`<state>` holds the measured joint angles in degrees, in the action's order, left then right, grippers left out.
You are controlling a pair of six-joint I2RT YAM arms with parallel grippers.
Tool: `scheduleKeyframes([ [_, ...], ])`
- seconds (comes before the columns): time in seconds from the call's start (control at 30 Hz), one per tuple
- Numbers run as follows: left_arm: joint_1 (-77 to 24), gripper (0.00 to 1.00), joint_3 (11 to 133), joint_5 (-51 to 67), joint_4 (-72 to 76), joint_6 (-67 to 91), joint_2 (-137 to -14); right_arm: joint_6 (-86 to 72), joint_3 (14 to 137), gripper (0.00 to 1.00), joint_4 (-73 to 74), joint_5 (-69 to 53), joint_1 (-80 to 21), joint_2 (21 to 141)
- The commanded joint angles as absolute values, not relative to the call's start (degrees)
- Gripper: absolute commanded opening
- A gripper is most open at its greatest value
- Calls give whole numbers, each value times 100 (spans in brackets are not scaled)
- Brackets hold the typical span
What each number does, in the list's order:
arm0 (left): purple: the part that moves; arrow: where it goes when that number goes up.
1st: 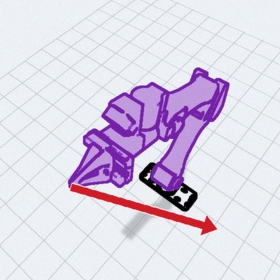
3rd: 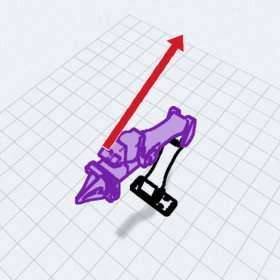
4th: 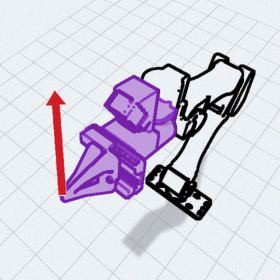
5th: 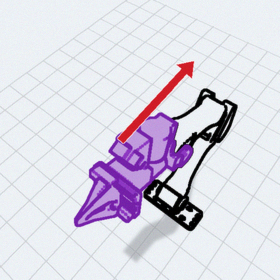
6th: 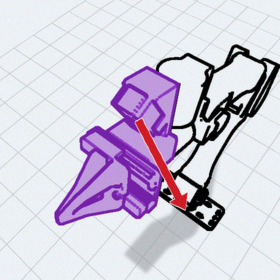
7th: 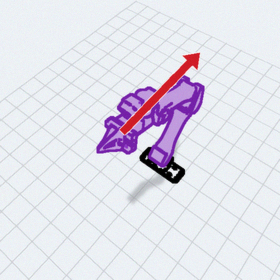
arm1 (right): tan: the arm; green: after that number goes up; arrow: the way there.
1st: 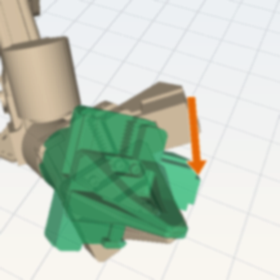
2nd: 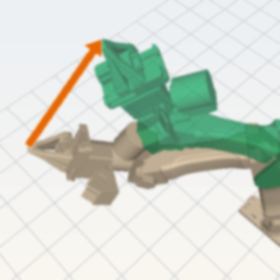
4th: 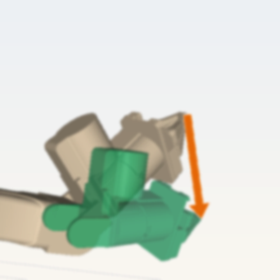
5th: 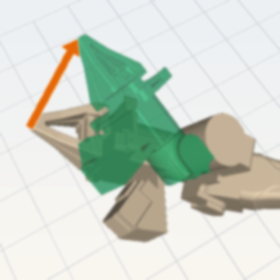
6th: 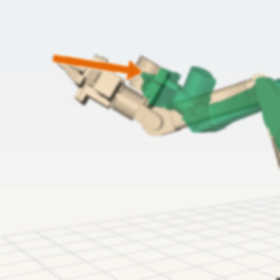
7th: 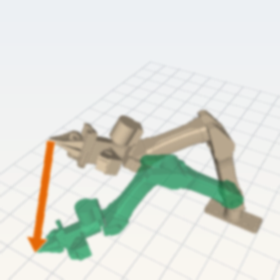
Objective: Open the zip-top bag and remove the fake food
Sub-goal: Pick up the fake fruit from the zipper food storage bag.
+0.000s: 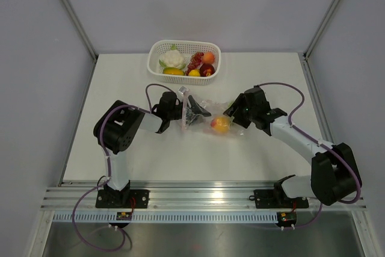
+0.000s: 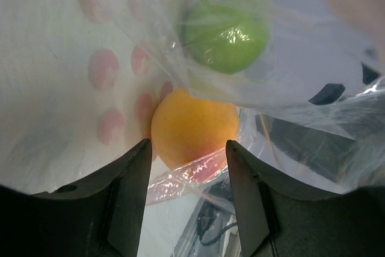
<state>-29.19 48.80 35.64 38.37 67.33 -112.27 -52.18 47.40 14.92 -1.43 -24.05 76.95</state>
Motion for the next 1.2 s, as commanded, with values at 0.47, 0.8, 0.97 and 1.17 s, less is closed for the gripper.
scheduleKeyframes([
  [0.47, -2944, 58, 4887, 3867, 4694, 6926, -11355, -5229, 4798, 6, 1195, -352, -2646, 8269],
  [0.8, -2953, 58, 5001, 4043, 4676, 6943, -11452, -5335, 4808, 0, 616, -141, -2637, 8490],
  [0.97, -2971, 58, 4992, 4008, 4650, 6952, -11435, -5475, 4799, 0, 281, -35, -2602, 8587],
  [1.17, -2979, 59, 5071, 4095, 4545, 6908, -11470, -5353, 4703, 0, 158, 386, -2566, 8253],
])
